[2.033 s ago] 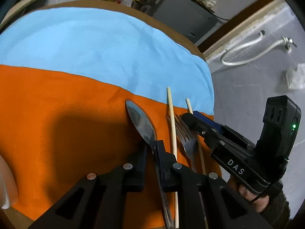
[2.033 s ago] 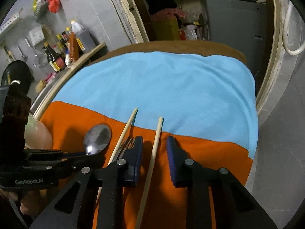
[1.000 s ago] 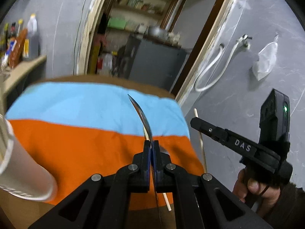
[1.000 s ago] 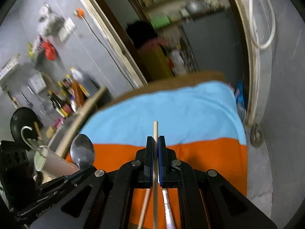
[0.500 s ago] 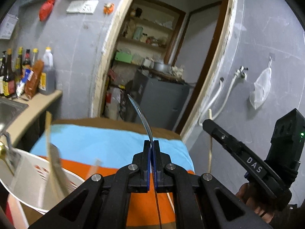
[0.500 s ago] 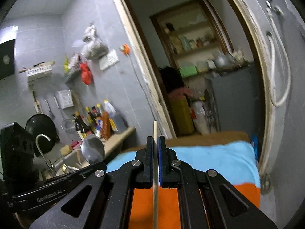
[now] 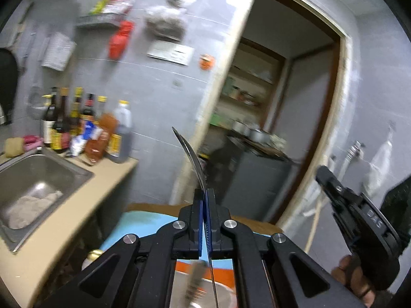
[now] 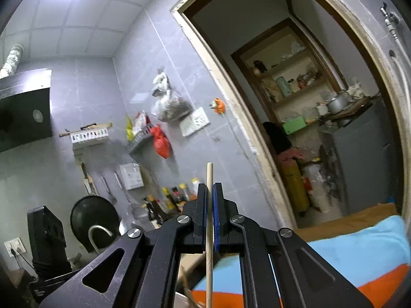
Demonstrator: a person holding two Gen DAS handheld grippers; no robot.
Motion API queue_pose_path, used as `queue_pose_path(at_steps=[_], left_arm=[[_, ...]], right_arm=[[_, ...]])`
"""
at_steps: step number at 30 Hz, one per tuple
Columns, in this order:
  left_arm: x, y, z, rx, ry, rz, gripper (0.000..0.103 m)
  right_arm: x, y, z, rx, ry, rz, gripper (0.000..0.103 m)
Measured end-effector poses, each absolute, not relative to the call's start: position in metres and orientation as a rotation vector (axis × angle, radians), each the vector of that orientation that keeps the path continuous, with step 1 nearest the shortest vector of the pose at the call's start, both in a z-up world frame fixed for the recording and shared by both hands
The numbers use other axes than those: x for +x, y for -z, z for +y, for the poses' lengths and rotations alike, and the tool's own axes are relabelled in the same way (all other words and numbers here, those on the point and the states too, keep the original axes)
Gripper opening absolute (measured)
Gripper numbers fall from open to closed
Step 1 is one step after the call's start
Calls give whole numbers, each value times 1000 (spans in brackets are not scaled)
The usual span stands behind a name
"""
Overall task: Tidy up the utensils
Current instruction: 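Carry the spoon with the left tool while the right tool carries the chopstick to the caddy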
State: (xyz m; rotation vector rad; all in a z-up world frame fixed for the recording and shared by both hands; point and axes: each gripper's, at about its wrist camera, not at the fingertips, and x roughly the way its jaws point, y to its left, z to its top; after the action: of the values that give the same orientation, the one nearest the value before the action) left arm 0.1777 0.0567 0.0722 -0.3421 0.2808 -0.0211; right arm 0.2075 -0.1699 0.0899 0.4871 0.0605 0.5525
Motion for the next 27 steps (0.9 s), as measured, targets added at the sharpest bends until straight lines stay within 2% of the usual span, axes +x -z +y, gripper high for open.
queue_pose_path(at_steps=[10,27], left_arm=[[188,-48,115,-368,-119,279,3],[184,-20,98,-228,-161,249,3]], right_arm=[[218,-70,-115,496,-573,41,4],[230,-26,-89,442,-515,120,4]])
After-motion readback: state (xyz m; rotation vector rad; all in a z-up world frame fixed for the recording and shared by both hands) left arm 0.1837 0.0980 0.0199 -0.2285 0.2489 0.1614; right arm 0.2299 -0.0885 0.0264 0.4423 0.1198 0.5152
